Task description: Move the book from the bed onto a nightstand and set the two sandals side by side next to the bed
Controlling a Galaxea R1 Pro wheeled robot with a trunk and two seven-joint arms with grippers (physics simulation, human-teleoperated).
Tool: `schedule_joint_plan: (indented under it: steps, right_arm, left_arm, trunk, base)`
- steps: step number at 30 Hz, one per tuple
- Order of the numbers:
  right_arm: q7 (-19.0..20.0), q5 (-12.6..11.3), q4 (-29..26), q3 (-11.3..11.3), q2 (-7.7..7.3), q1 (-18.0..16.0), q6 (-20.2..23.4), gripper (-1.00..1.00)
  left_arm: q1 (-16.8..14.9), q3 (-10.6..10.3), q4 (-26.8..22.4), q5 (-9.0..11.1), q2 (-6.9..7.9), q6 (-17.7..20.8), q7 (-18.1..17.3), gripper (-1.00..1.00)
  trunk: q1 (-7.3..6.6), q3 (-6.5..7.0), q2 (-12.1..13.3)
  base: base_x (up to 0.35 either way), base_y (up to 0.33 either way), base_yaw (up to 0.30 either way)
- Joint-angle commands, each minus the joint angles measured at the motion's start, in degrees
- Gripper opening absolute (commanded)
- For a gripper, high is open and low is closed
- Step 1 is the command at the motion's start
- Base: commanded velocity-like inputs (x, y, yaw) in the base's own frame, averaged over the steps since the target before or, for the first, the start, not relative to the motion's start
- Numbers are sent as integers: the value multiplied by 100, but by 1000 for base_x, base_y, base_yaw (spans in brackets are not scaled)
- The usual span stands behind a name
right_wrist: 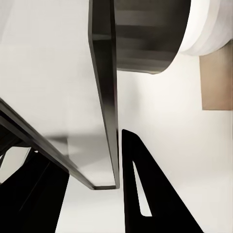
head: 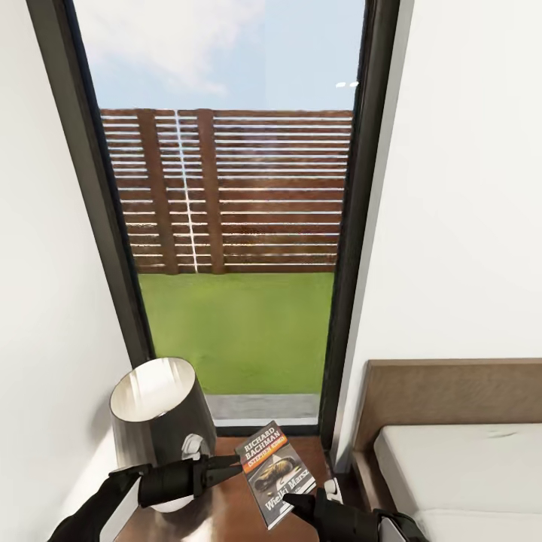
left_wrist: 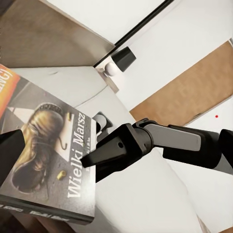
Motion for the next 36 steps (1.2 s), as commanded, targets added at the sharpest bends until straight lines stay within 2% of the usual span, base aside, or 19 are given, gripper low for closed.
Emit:
schedule_joint_plan:
  steps: [1,36]
  right_arm:
    - [-4,-52,-2,25,-6,-5,34,-100]
    - [-4,-54,-2,25,-6,-5,30,-100]
  left_arm:
    - [-6,-30,1,54,8,60,-1,100]
    - [-6,-47,14,57,-1,52,25,100]
  trunk:
    - [23,-26,-47]
    - [792,-655,-1451]
  base:
    - [0,0,0]
    - [0,0,0]
